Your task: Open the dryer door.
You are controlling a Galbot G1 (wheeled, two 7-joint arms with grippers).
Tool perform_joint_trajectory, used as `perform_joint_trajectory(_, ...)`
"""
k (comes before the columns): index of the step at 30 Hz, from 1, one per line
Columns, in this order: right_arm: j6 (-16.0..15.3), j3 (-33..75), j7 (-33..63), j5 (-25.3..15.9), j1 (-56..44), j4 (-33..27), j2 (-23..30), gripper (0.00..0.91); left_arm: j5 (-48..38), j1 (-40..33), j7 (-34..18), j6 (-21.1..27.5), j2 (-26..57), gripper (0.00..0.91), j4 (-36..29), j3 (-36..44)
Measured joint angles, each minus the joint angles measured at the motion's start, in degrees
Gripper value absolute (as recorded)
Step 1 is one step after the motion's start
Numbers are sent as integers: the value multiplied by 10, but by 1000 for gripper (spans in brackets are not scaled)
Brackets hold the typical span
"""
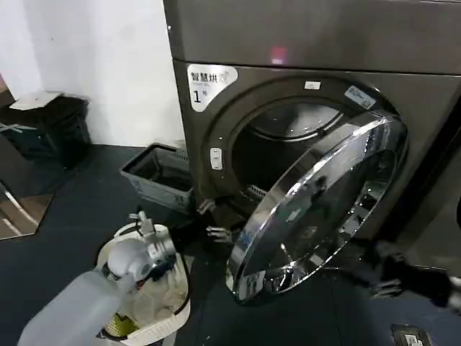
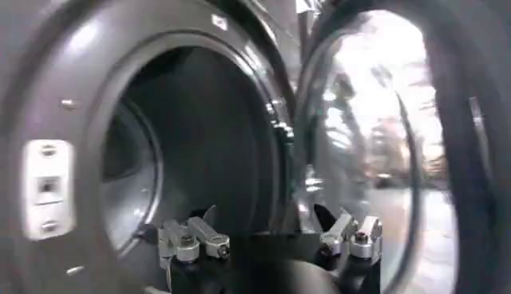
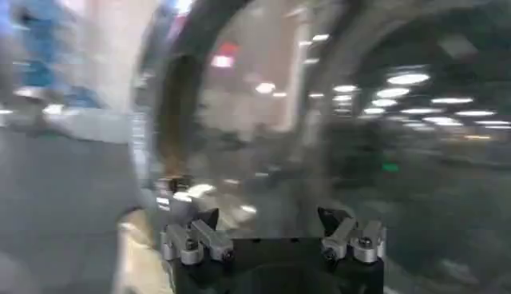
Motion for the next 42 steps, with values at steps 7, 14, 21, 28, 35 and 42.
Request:
perform_joint_trajectory(7,13,125,116,-19,-26,11,43,907,2,-15,-2,1,0,907,-14,44)
perform_joint_trajectory(14,-5,190,301,-54,-46,53,73,907,-13,-28,-3,3,1,907,-39,85)
perform_joint_trajectory(21,-75,243,457,-23,-67,106,90,907,-28,-51,-15,18,-5,907,-66,130)
perform_joint_trajectory(28,-117,300,613,-8,-81,136,96,907,-45,-80,-33,29,-24,907,-78,184)
perform_joint_trajectory(35,-127,370,741,11,-98,143,84,907,-48,-121,-44,31,-54,907,-69,243)
perform_joint_trajectory(42,-160,436,784,-14,-120,136,93,907,-59,-172,-51,34,-94,907,-53,293)
